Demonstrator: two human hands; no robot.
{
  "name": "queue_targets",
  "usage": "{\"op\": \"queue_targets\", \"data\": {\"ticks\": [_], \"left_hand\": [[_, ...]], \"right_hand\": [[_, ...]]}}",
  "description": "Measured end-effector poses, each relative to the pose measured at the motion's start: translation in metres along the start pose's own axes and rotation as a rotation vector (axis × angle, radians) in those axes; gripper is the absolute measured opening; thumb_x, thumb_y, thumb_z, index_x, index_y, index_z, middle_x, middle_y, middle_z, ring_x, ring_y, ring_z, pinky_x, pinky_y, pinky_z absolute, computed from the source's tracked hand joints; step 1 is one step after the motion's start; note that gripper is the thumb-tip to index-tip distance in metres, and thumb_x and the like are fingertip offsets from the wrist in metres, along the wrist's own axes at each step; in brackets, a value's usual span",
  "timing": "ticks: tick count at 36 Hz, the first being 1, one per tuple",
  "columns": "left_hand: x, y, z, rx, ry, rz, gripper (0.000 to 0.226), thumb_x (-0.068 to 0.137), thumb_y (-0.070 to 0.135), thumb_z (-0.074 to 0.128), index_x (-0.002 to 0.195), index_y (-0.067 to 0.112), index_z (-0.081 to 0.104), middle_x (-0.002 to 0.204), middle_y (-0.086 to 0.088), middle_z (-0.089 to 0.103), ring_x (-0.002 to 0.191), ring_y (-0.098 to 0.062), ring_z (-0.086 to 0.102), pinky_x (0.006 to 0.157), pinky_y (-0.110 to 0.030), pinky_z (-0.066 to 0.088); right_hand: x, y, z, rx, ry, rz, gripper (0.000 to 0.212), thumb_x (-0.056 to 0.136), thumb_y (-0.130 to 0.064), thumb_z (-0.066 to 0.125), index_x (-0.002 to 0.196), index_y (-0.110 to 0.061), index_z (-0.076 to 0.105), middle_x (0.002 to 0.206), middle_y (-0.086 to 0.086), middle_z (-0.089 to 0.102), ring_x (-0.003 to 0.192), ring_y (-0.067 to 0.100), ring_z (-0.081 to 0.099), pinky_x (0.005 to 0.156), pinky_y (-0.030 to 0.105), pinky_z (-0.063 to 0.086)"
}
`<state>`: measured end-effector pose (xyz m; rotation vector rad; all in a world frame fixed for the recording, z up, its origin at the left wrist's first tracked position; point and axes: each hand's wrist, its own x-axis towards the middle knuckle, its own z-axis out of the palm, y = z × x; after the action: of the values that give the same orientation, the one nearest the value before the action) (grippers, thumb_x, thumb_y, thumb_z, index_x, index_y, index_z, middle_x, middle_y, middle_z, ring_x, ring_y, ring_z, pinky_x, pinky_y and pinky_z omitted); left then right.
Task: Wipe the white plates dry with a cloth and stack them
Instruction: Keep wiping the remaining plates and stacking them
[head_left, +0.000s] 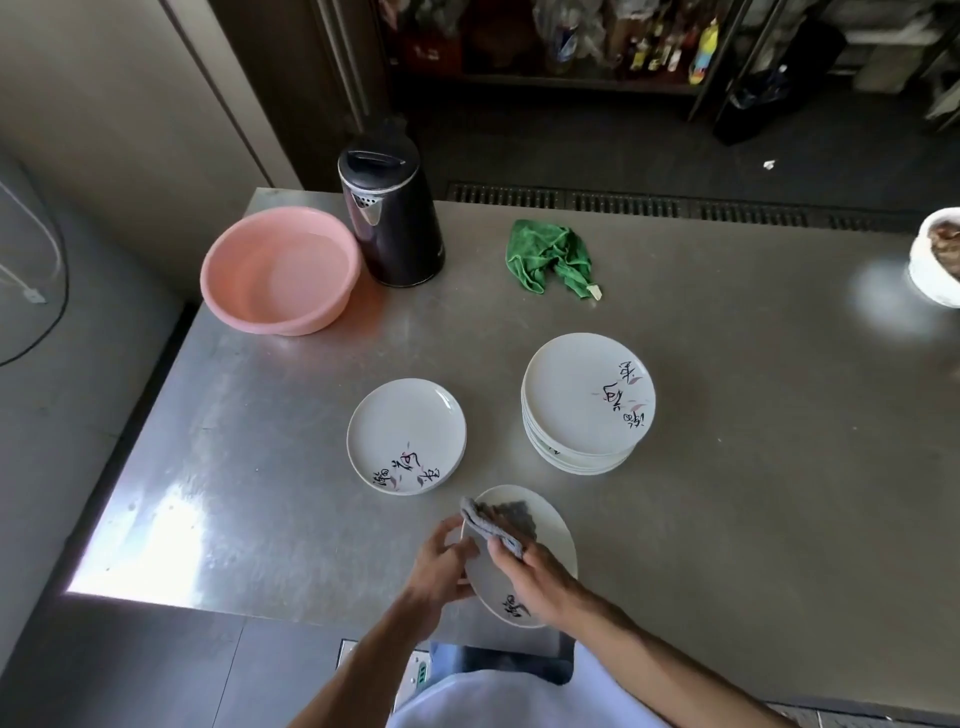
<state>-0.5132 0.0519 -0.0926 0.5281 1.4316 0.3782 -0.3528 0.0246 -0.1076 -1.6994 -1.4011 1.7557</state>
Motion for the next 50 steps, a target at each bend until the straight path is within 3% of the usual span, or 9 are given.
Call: {"op": "queue_targets", "data": {"ticks": [5,9,17,23,29,35,41,45,50], "left_hand": [[-0.008,-0.002,-0.004,0.108,-0.164,-0.119,0.059,0.064,0.01,0.057,0.123,0.012,0.066,0.103,-0.013,0.076,0.088,-0.026,0.074,0.075,-0.036,0.062],[-0.007,-0.001,-0.006,0.094,-0.135,-0.092,0.053,0.075,0.006,0.058,0.127,0.013,0.064,0.102,-0.014,0.074,0.086,-0.027,0.072,0.079,-0.039,0.062],[-0.005,-0.006,-0.004,0.088,-0.129,-0.068,0.035,0.093,0.01,0.055,0.125,0.015,0.066,0.108,-0.013,0.077,0.095,-0.027,0.076,0.073,-0.034,0.061],[-0.002,-0.021,-0.008,-0.154,-0.03,-0.071,0.047,0.071,0.009,0.055,0.117,0.014,0.062,0.103,-0.017,0.072,0.096,-0.036,0.072,0.069,-0.042,0.061],[0.004,-0.022,-0.003,-0.147,0.164,-0.01,0.01,0.093,0.006,0.058,0.091,0.012,0.051,0.09,-0.013,0.06,0.082,-0.026,0.06,0.067,-0.034,0.053],[-0.004,-0.021,-0.003,-0.075,0.013,0.031,0.027,0.099,0.01,0.055,0.117,0.023,0.069,0.108,-0.008,0.077,0.103,-0.028,0.072,0.075,-0.038,0.063],[-0.007,-0.024,0.003,-0.086,-0.003,0.028,0.035,0.096,-0.002,0.045,0.118,0.013,0.068,0.103,-0.014,0.074,0.09,-0.031,0.073,0.071,-0.04,0.062],[-0.004,-0.021,0.009,-0.074,-0.044,0.047,0.028,0.1,0.003,0.048,0.115,0.011,0.07,0.104,-0.011,0.078,0.096,-0.032,0.076,0.076,-0.042,0.063],[-0.003,-0.022,0.007,-0.119,-0.024,0.047,0.033,0.089,0.005,0.05,0.112,0.015,0.072,0.099,-0.012,0.077,0.091,-0.032,0.074,0.072,-0.041,0.062]], "right_hand": [[0.013,0.014,-0.012,-0.499,0.004,-0.116,0.048,0.107,-0.044,0.03,0.153,-0.03,0.033,0.155,-0.003,0.032,0.147,0.015,0.025,0.122,0.035,0.013],[0.027,0.029,-0.016,-0.808,0.113,-0.069,0.055,0.107,-0.041,0.024,0.157,-0.017,0.026,0.166,0.006,0.016,0.153,0.02,0.01,0.124,0.036,0.003],[0.027,0.028,-0.004,-0.66,-0.024,-0.252,0.056,0.108,-0.042,0.027,0.159,-0.02,0.021,0.166,-0.006,0.011,0.154,0.011,0.005,0.125,0.03,0.001],[0.026,0.028,-0.015,-0.756,0.18,0.058,0.061,0.105,-0.047,0.024,0.158,-0.016,0.023,0.167,0.006,0.012,0.153,0.021,0.009,0.123,0.034,-0.001],[0.011,0.018,-0.006,-0.391,-0.004,-0.083,0.056,0.107,-0.044,0.031,0.159,-0.029,0.018,0.166,-0.012,0.007,0.143,-0.012,-0.008,0.106,0.001,-0.012],[0.01,0.011,0.008,-0.354,-0.064,-0.181,0.054,0.106,-0.041,0.04,0.156,-0.024,0.031,0.164,-0.016,0.015,0.148,-0.009,0.004,0.119,0.013,0.0],[0.024,0.02,-0.003,-0.797,0.23,-0.076,0.053,0.106,-0.04,0.034,0.154,-0.016,0.034,0.163,0.007,0.025,0.15,0.022,0.022,0.123,0.035,0.005],[0.021,0.008,0.009,-0.469,0.043,-0.31,0.056,0.104,-0.046,0.029,0.157,-0.028,0.026,0.162,-0.019,0.017,0.149,-0.005,0.01,0.121,0.016,0.003],[0.03,0.017,0.002,-0.688,0.276,-0.003,0.052,0.107,-0.039,0.03,0.156,-0.022,0.027,0.164,-0.002,0.023,0.151,0.012,0.017,0.122,0.028,0.003]]}}
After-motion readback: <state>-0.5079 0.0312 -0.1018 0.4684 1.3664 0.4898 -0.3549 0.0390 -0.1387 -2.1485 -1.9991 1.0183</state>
